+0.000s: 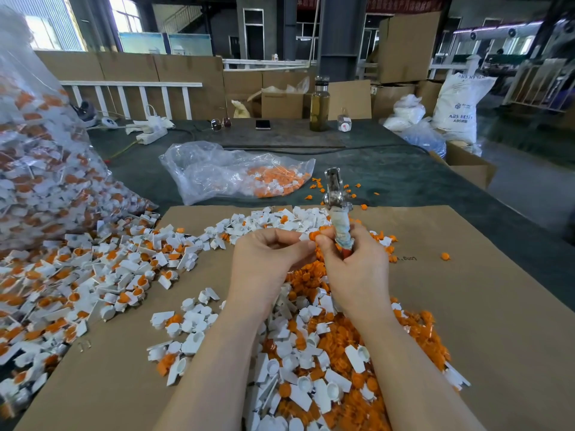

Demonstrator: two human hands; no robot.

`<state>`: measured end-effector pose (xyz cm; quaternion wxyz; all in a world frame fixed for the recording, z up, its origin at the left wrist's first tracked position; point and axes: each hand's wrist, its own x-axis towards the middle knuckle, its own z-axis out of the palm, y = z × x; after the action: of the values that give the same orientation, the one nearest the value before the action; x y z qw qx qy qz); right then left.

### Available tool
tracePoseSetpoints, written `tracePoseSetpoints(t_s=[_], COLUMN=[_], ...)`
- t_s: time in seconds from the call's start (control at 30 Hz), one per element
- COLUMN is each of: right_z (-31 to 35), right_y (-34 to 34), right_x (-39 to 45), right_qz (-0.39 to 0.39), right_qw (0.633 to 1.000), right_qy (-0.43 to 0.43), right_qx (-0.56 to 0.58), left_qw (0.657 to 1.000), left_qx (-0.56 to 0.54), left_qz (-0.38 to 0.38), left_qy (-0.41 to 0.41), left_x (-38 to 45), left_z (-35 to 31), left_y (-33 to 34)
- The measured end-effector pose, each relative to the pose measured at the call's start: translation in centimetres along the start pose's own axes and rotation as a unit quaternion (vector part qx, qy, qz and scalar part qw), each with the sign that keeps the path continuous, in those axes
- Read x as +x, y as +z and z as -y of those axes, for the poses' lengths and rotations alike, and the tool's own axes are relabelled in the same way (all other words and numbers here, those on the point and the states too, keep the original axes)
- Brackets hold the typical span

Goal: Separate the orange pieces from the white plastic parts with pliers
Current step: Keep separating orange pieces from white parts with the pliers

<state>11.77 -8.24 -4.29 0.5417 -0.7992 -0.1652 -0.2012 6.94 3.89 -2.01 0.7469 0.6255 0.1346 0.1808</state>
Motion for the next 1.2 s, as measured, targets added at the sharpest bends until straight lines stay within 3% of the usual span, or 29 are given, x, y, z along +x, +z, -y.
tracePoseSetpoints(t_s=[0.3,0.6,0.8,1.2], right_z=[0.06,-0.09,-0.2,-0.06], right_y=[0.02,-0.05,0.07,-0.77], right_x=[-0.12,0.16,0.18,0.51], right_qz=[0.004,0.022,0.032,0.157], right_qw=[0.999,0.999,0.999,0.986], right_qy=[-0.019,-0.005,0.007,0.042], right_qx=[-0.033,-0.047,-0.031,0.03], left_qw=[1.0,0.986,0.983,0.985], left_qx=[-0.005,0.156,0.172,0.151], left_qz=[-0.004,-0.013,-0.023,-0.064], left_qy=[0.002,0.061,0.056,0.051], left_x=[-0.3,-0.22,-0.03,0.56], left_z=[-0.18,-0.18,-0.07,0.6], left_y=[0.17,0.2,0.15,-0.46])
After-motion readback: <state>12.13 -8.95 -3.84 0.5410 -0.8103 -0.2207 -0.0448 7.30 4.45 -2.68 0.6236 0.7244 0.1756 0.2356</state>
